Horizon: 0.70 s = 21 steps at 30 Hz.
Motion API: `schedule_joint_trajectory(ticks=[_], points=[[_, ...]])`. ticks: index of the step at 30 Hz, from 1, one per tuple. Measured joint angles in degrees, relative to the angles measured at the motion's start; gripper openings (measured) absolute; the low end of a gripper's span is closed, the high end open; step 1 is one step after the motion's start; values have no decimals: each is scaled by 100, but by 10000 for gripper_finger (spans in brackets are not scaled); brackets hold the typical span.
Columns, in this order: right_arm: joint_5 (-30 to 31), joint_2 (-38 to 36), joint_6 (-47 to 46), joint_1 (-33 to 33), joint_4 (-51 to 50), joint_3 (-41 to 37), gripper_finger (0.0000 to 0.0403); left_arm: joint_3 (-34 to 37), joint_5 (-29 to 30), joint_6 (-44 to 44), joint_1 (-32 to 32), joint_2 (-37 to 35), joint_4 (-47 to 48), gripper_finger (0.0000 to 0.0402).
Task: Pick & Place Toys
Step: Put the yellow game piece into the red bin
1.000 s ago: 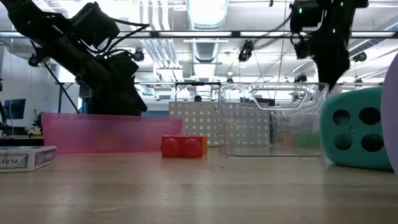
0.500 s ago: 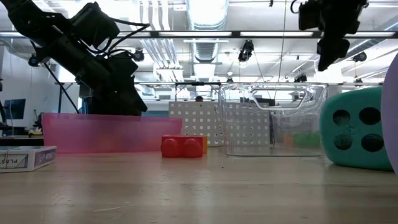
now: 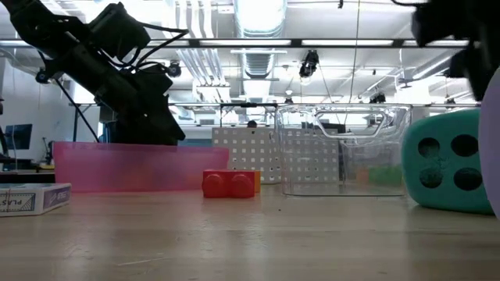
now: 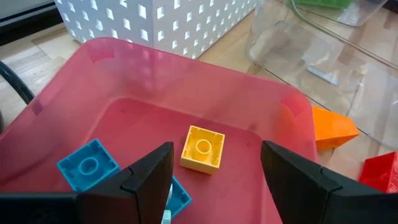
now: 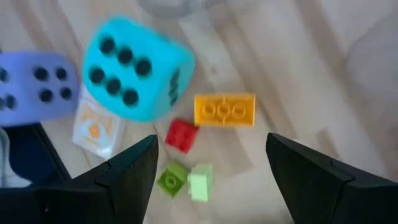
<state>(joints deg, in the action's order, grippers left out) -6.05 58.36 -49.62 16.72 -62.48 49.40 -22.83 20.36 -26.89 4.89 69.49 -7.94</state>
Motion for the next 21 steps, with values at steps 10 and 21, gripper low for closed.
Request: schedule_joint_trajectory(ticks=[10,21], points=[[359,712,-243,1076,78,-491,297,0,13,-18,0,0,0,246],[1076,1781,2628,1155,144,-494,297,0,11,-86,0,0,0,246]])
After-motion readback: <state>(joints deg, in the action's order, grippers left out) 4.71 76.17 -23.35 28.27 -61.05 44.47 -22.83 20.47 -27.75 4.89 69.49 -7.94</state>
